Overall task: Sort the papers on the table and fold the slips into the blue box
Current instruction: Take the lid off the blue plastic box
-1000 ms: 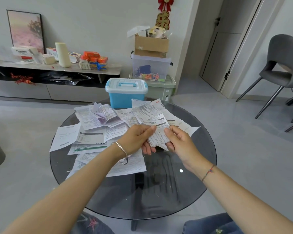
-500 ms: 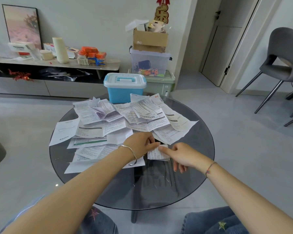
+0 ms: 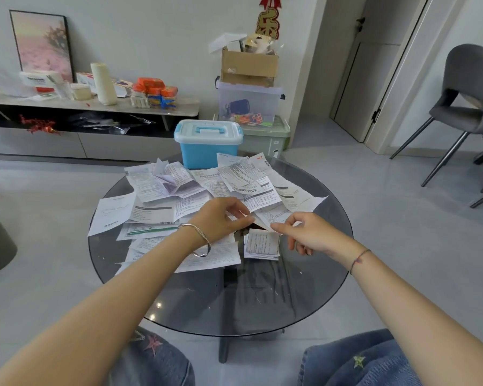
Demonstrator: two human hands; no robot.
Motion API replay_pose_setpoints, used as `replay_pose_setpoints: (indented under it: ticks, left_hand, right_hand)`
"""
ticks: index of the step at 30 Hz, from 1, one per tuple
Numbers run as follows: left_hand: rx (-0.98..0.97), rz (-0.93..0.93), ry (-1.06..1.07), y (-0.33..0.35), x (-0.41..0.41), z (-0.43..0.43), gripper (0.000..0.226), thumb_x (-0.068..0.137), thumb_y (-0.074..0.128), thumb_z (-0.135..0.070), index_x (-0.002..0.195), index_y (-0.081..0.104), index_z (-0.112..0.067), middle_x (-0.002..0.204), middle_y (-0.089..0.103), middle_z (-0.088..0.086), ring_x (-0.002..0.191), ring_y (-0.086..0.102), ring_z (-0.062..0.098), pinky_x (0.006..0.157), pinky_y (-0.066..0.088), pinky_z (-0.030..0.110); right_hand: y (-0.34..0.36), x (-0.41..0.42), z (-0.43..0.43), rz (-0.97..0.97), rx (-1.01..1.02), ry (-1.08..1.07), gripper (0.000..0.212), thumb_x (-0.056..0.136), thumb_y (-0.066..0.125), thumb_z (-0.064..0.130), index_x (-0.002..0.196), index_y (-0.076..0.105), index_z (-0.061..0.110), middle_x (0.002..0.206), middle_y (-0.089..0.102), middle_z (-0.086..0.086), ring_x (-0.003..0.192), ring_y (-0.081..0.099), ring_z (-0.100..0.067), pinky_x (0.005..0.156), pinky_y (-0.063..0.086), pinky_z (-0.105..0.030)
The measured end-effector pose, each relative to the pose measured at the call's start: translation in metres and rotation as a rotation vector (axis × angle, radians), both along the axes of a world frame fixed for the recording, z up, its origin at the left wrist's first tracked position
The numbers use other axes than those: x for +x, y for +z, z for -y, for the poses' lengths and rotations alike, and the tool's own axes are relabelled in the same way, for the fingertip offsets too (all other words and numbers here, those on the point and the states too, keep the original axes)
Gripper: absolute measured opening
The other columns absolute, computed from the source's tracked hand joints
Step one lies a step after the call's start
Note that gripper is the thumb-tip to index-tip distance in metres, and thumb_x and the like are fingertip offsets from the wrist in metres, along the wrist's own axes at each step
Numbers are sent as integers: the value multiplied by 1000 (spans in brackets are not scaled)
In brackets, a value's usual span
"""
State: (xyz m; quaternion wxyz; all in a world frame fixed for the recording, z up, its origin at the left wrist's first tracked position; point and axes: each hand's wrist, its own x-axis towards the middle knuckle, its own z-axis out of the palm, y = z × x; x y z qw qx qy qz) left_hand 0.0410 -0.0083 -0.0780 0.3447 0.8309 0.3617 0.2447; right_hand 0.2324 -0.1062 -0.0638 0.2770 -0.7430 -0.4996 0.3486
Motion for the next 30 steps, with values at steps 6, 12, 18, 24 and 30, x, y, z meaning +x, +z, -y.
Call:
replay_pose_setpoints:
  ticks: [6, 12, 18, 24, 30]
  left_hand:
    - [-125, 92, 91, 21, -7, -25, 14, 90, 62, -34, 89, 64, -20, 83, 72, 0, 65, 65, 15, 65, 57, 32]
    - [-162, 89, 335, 62, -21, -120, 33, 94, 55, -39, 103, 59, -7, 99, 63, 9, 83, 64, 26, 78, 54, 39]
    - [-133, -70, 502, 78, -29, -208, 63, 90, 58, -45, 135, 43, -3, 134, 51, 14, 119, 51, 30, 96, 41, 37]
    - [-291, -19, 627, 62, -21, -270, 61, 97, 51, -36, 142, 30, -1, 138, 46, 16, 114, 50, 29, 87, 39, 32]
    - [-408, 267, 618, 42, -3, -304, 50, 103, 37, -28, 148, 26, -9, 148, 38, 11, 126, 45, 27, 92, 36, 27]
  right_hand:
    - [23, -4, -20, -187, 116, -7, 33, 87, 64, 43, 91, 58, 11, 69, 64, -2, 50, 50, -11, 48, 39, -20]
    - [67, -5, -122, -298, 201, -49, 34, 92, 60, 35, 108, 57, 6, 94, 68, -6, 67, 58, -13, 59, 47, -22]
    - [70, 9, -231, -174, 198, -145, 39, 91, 58, 45, 116, 51, 15, 115, 59, -4, 94, 59, -18, 75, 50, -28]
    - [52, 23, -306, -69, 176, -208, 65, 90, 55, 51, 137, 45, 7, 139, 49, -8, 124, 50, -26, 106, 39, -38]
    - [33, 22, -337, -121, 266, -204, 45, 94, 57, 28, 124, 57, -5, 125, 60, -20, 116, 57, -32, 102, 43, -41]
